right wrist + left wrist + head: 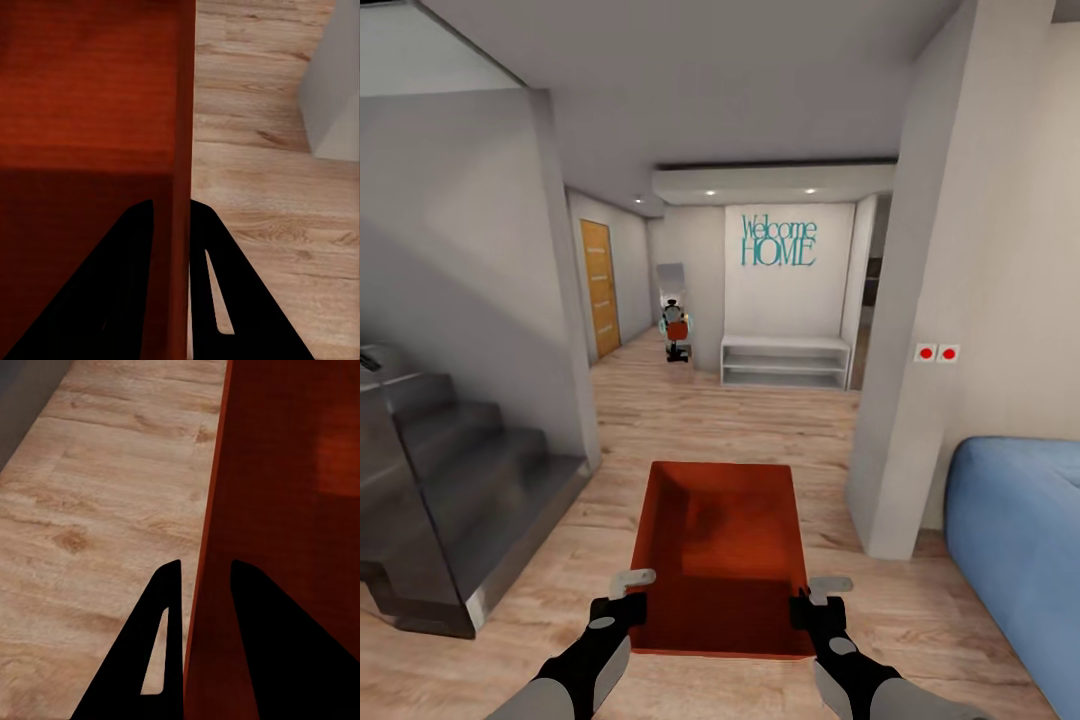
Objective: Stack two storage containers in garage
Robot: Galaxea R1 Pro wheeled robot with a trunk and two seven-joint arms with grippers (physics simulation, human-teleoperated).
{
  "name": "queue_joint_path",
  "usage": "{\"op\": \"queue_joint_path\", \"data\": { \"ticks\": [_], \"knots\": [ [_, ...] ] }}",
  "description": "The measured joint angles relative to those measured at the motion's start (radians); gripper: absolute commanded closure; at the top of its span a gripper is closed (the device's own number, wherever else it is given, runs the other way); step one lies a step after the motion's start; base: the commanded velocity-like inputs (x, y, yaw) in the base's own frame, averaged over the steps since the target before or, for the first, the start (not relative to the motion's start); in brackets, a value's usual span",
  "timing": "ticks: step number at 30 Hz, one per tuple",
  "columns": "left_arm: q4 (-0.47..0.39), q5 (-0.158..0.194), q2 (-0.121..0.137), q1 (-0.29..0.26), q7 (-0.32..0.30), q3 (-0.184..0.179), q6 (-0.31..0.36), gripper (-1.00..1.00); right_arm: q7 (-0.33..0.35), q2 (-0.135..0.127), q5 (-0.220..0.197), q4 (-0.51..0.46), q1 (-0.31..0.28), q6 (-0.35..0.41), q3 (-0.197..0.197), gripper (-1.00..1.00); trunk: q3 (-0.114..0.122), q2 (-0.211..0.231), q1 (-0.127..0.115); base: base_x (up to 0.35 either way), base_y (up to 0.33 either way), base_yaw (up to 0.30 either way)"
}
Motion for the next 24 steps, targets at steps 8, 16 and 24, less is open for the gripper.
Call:
{"op": "queue_joint_path", "data": {
  "ticks": [8,16,24],
  "knots": [
    [0.001,0.000,0.000,0.000,0.000,0.000,0.000,1.00,0.000,0.000,0.000,0.000,0.000,0.000,0.000,1.00,0.000,0.000,0.000,0.322,0.000,0.000],
    [0.000,-0.001,0.000,0.000,0.000,0.000,0.001,1.00,0.000,0.000,-0.001,0.000,0.000,0.000,-0.001,1.00,0.000,0.000,0.000,0.322,0.000,0.000],
    [0.001,-0.001,0.000,0.000,0.000,0.001,0.000,1.00,0.000,0.000,0.000,0.000,0.000,0.000,-0.001,1.00,0.000,0.000,0.000,0.322,0.000,0.000]
  ]
}}
